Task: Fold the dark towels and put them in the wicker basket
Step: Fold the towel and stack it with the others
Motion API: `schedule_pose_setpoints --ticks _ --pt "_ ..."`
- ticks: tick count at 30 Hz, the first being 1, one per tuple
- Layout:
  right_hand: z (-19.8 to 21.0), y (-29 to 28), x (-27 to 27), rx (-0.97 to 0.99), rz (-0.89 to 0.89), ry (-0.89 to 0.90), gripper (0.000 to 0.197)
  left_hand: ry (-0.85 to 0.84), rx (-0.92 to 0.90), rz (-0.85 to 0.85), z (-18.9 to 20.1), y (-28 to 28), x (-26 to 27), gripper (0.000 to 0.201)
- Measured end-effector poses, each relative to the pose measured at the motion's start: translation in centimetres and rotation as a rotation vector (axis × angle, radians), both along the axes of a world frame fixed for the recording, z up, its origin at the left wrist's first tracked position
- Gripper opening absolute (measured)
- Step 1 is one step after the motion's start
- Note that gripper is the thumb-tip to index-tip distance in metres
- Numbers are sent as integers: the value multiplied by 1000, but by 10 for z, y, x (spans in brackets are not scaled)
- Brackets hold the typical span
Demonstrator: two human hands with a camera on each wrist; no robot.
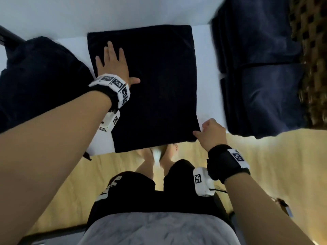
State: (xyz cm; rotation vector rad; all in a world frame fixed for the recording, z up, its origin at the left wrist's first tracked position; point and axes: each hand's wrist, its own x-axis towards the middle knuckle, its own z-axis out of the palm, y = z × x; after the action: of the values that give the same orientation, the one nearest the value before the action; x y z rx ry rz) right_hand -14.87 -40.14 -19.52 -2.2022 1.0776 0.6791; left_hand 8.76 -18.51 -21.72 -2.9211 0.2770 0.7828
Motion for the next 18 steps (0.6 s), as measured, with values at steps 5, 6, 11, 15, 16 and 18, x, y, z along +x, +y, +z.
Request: schedule_pose_setpoints --ticks 5,6,11,15,16,18 --pt "-14 -2 -1 -51 32 -17 11 -164 -224 -15 21 -5 -49 58" --pt "-15 -3 0 -41 55 -12 8 -183 -295 30 25 -1 -63 44" --pt "-16 -9 -1 9 134 -16 12 -153 -376 378 25 60 -163 18" --pt "-17 -13 -3 30 195 -49 19 -64 -382 632 5 92 -238 21" --pt "-16 -15 -4 41 200 -61 21 -53 -393 702 0 92 -249 23" --pt "-16 -18 -6 65 196 -93 14 -51 -435 860 -8 88 -258 27"
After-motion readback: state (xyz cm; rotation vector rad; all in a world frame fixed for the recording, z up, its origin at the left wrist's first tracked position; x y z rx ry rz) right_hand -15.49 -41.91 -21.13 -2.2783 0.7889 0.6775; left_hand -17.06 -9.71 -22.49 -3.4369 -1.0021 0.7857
